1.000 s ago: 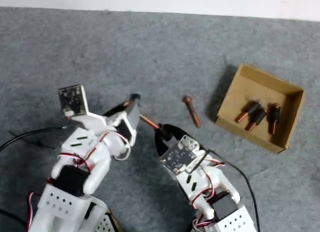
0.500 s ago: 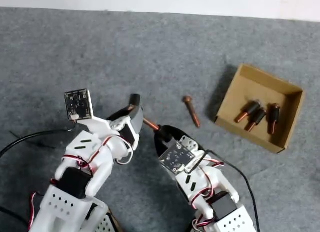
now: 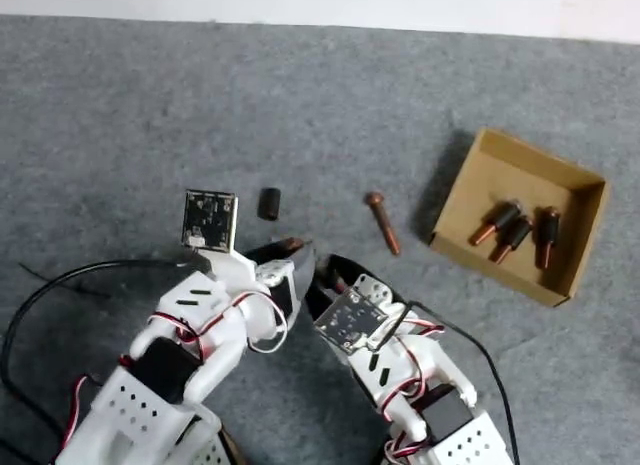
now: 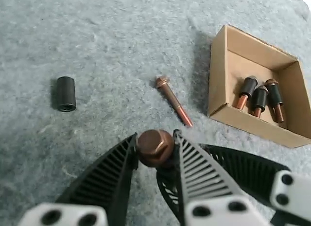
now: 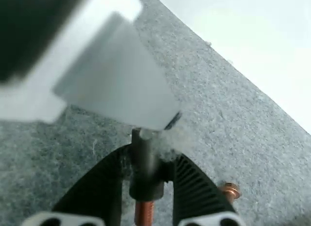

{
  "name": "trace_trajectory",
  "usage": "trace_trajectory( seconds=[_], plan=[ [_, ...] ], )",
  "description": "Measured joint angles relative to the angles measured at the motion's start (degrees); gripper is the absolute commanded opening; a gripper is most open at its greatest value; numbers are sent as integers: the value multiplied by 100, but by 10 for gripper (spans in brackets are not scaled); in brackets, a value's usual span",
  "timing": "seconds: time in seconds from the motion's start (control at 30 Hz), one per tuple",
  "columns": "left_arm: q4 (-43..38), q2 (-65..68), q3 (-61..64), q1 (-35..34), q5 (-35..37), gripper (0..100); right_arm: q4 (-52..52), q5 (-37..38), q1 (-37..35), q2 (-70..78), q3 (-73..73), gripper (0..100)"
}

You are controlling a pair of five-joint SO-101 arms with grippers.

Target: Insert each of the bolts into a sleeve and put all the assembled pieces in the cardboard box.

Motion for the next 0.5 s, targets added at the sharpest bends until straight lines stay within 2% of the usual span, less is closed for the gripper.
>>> trace_trajectory(
  seconds=[0.07, 0.3, 0.4, 0.5],
  plan=[
    [-26, -9, 62, 0, 18, 109, 0, 9, 0, 0, 0, 5],
    [9, -35, 422, 9, -18, 498, 0, 0, 44, 9, 0, 5],
    [9, -35, 536, -35, 149, 591, 0, -9, 62, 9, 0, 5],
    [26, -9, 563, -352, 642, 611, -9, -18, 70, -9, 0, 5]
  ],
)
